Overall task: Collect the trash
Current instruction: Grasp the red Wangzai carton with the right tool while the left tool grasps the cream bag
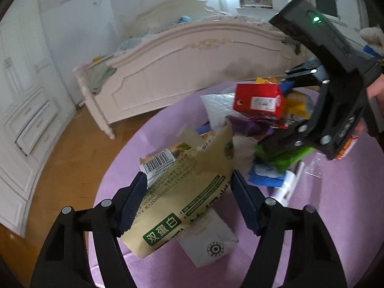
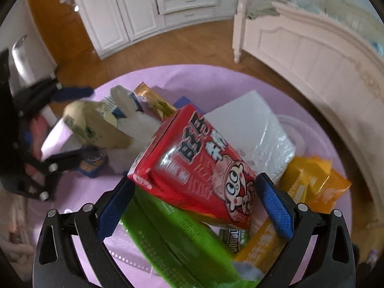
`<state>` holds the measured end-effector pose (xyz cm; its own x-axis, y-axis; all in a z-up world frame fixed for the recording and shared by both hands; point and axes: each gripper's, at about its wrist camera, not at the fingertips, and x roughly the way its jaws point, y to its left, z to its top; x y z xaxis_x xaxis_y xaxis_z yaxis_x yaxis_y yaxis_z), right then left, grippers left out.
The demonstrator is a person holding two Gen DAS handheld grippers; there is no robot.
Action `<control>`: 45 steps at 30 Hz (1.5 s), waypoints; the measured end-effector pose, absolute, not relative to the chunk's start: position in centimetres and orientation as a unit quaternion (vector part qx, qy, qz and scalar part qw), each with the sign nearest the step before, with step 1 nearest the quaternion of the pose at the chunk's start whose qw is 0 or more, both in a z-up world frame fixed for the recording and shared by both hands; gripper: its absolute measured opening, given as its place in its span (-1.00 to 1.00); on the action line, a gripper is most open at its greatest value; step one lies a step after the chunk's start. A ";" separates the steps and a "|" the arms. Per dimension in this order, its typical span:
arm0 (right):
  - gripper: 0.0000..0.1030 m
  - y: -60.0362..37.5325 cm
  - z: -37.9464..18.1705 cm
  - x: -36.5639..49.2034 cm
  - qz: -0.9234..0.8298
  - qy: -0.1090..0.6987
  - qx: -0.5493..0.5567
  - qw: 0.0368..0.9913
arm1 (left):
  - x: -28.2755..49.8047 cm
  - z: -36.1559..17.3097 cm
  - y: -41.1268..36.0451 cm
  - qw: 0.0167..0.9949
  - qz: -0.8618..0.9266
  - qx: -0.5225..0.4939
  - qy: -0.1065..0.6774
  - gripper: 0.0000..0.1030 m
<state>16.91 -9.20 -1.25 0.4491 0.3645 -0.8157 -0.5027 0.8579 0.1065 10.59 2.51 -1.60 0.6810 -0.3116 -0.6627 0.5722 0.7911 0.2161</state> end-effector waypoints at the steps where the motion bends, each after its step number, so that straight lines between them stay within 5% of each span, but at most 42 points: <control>1: 0.87 -9.3 -1.2 16.8 0.257 0.455 -0.071 0.850 | 10.6 -1.6 2.5 0.894 -0.249 0.203 0.312 0.36; 7: 0.37 -10.8 -0.3 15.5 0.258 0.439 -0.049 0.859 | 9.9 -0.7 3.7 0.907 -0.261 0.147 0.296 -0.02; 10: 0.23 -11.3 0.2 15.1 0.259 0.426 -0.039 0.866 | 9.2 -0.6 3.9 0.909 -0.266 0.121 0.298 -0.61; 12: 0.11 -11.5 0.5 14.7 0.260 0.416 -0.035 0.871 | 9.0 -0.5 4.3 0.911 -0.262 0.103 0.301 -0.62; 17: 0.08 -11.3 1.0 14.0 0.271 0.406 -0.025 0.872 | 8.1 -0.1 4.9 0.916 -0.261 0.080 0.295 -0.63; 21: 0.57 -9.7 0.9 15.0 0.277 0.414 -0.045 0.866 | 8.4 -0.6 4.9 0.917 -0.242 0.087 0.305 -0.62; 25: 0.57 -8.2 0.8 15.9 0.274 0.411 -0.086 0.865 | 7.8 -0.1 5.9 0.924 -0.226 0.086 0.295 -0.33; 27: 0.57 -7.8 0.8 16.6 0.270 0.414 -0.101 0.864 | 7.7 0.1 6.4 0.931 -0.211 0.095 0.282 0.80; 34: 0.50 -6.6 0.2 19.5 0.296 0.442 -0.130 0.837 | 11.5 -1.6 6.8 0.904 -0.260 0.099 0.324 0.84; 39: 0.23 -6.9 1.3 19.6 0.326 0.438 -0.122 0.829 | 14.0 -3.1 7.6 0.879 -0.304 0.027 0.366 -0.21; 45: 0.19 -7.9 2.0 18.5 0.340 0.420 -0.084 0.837 | 13.1 -2.6 8.1 0.891 -0.292 0.008 0.348 -0.75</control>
<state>18.45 -7.94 1.96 0.4159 0.4994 -0.7600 -0.6403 0.7543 0.1452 13.10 8.12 -2.62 0.5866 -0.5151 -0.6250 0.5267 0.8288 -0.1888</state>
